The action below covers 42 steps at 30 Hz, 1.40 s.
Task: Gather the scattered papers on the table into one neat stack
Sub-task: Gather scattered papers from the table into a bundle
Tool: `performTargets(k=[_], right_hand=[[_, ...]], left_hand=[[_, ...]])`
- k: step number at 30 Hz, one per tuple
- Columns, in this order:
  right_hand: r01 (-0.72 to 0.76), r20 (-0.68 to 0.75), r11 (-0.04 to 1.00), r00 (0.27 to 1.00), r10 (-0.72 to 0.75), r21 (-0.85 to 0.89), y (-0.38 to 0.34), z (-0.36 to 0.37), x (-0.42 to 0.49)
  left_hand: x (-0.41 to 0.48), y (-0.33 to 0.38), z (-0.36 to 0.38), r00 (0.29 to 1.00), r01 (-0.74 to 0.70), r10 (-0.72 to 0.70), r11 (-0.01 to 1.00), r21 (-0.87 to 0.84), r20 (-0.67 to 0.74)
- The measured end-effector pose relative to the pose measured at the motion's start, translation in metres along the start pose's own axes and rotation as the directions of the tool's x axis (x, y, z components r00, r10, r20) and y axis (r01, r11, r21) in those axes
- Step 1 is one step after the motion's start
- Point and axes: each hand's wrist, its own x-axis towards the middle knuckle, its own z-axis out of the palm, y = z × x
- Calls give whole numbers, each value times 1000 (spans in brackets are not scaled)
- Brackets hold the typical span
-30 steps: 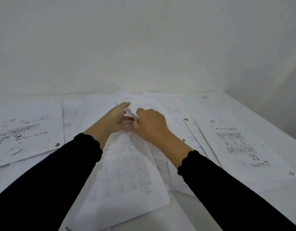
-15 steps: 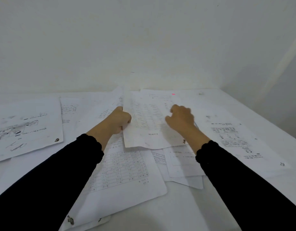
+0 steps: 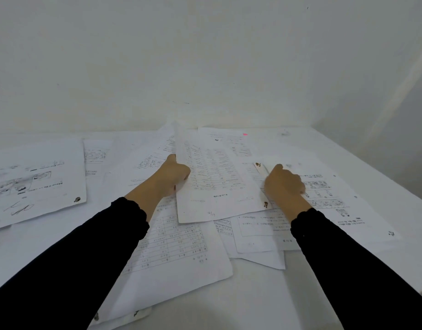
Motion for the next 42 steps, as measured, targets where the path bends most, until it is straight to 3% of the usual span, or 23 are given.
performTargets(k=[4, 8, 14, 22, 25, 31, 34, 38, 42], right_hand=[[120, -66, 985, 990, -129, -124, -1, -2, -9], [216, -134, 969, 964, -231, -117, -10, -14, -16], [324, -195, 932, 937, -291, 164, -56, -32, -37], [469, -138, 735, 874, -466, 489, -104, -32, -60], [443, -67, 607, 839, -540, 659, -109, -33, -67], [333, -5, 532, 851, -525, 779, -91, -25, -55], [389, -113, 634, 895, -430, 668, -69, -21, -36], [294, -114, 918, 955, -273, 265, -35, -15, -14], [129, -27, 985, 992, -126, 116, -18, -8, -3]], left_hand=[[1, -1, 1, 1000, -21, 21, 1000, -9, 0], [-2, 3, 4, 999, -46, 47, 999, -26, 22], [-9, 12, 10, 996, -42, 48, 995, -88, 69], [-10, 16, 13, 993, -67, 82, 983, -169, 84], [-12, 19, 15, 994, -60, 74, 982, -180, 76], [-2, 12, 10, 999, -52, 51, 995, -84, -16], [2, 8, 3, 997, -56, 55, 998, -9, -57], [4, 8, -17, 997, -60, 63, 997, 56, -41], [5, 8, -38, 994, -41, 49, 996, 75, -97]])
